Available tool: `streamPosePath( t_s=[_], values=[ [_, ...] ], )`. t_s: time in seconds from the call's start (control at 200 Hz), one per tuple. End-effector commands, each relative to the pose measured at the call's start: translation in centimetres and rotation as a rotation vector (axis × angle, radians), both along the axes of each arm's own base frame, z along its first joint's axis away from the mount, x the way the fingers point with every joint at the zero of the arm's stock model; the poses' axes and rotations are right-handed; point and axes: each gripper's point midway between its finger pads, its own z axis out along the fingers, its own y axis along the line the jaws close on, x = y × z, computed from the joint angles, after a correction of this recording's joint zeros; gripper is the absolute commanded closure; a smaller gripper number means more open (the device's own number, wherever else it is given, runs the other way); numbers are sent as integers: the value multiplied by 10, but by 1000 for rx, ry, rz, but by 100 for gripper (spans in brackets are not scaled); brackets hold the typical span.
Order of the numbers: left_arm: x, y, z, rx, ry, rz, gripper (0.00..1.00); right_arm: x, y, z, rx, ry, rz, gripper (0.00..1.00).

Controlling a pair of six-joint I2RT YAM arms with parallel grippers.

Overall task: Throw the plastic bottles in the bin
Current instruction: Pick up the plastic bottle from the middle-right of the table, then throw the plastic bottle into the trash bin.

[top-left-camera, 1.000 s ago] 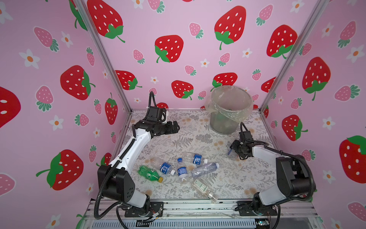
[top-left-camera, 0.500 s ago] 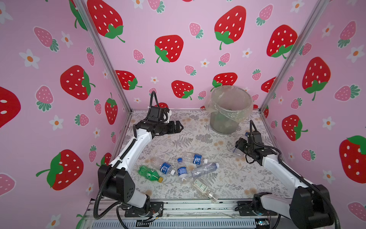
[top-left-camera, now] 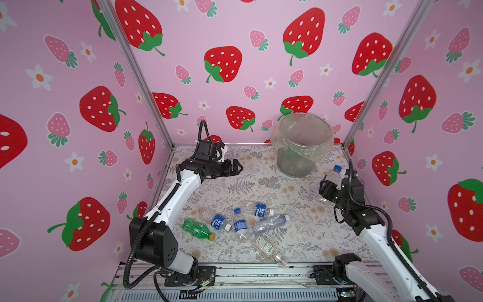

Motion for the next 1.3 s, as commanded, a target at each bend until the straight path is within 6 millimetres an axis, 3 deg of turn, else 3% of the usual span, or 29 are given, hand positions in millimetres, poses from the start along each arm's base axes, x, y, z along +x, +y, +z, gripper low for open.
streamPosePath(
  t_s=[0.0, 0.82, 1.096, 1.296],
  values=[
    [-1, -2, 10, -10, -26, -10, 1, -3, -5, 29, -46, -62, 2, 35],
    [2, 0, 4, 11, -12, -2, 1, -9, 11, 131, -58, -365, 131, 35],
    [1, 0, 4, 12, -14, -1, 1, 6, 25, 155, -99, -410, 203, 35],
    [1, 0, 5, 17, -18, -4, 1, 22, 28, 162, -118, -402, 201, 35]
  ],
)
